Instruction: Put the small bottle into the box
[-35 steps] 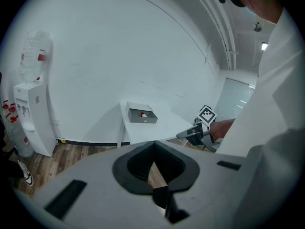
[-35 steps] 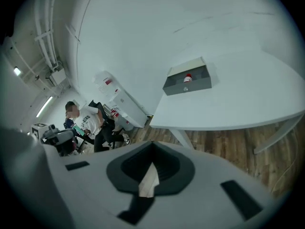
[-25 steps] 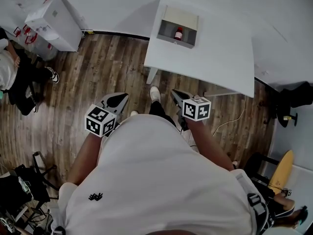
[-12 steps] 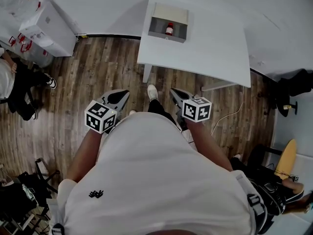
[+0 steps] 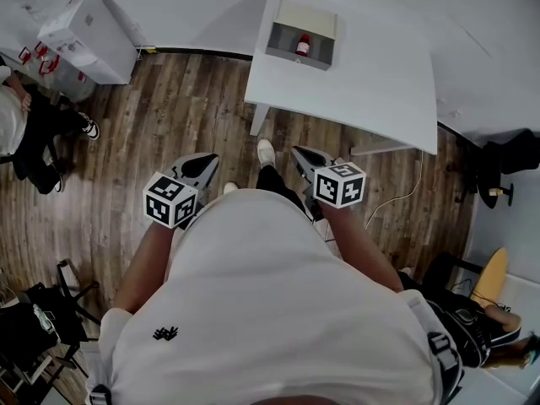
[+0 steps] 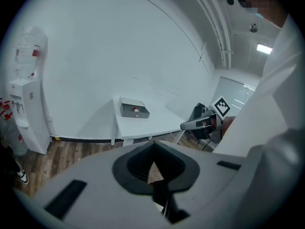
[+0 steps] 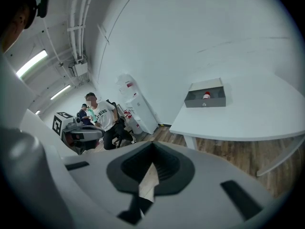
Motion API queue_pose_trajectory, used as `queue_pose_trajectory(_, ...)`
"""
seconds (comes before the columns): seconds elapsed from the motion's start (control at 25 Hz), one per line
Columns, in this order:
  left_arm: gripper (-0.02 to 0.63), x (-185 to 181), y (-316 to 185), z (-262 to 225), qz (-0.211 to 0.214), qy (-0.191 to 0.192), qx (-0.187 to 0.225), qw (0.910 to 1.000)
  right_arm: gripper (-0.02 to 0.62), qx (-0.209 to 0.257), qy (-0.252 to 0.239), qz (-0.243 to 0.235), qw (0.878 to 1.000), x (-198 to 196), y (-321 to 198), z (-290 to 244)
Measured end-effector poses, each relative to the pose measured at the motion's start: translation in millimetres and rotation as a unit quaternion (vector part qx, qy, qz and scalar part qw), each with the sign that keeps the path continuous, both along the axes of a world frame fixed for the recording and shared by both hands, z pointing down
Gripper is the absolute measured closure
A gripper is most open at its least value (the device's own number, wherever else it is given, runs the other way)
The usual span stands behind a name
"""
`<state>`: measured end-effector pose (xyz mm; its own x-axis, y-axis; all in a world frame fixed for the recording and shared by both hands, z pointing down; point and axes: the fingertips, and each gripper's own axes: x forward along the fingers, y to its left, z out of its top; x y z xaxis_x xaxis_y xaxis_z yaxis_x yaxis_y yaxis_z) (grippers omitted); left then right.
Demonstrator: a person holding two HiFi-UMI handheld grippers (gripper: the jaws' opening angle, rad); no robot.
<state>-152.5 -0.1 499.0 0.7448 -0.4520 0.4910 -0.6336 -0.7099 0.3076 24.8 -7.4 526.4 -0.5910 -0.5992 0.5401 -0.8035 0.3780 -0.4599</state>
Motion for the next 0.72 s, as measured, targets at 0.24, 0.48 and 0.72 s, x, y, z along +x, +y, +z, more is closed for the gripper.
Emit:
queue_pose_trajectory(0.24, 0.6, -3.9, -4.8, 0.1, -0.011, 0.0, 0.002, 0.9999, 0.591, -0.002, 0.001, -0.014, 1.0, -7.8, -6.5, 0.7)
queue_pose_trajectory(0.48, 0.6, -14.4, -9.7, 2.2, -0.025, 0.001, 0.004, 0.9997, 0.591, 0.002, 0.005, -0.032, 0.999, -18.0, -17.9, -0.9)
queue_pose_trajectory(0.72, 0.6, -20.3, -18.9, -2.7, -0.04, 0.004, 0.01, 0.9991, 0.591, 0.024, 0.021, -0.047, 0.998, -19.6, -34.4, -14.9)
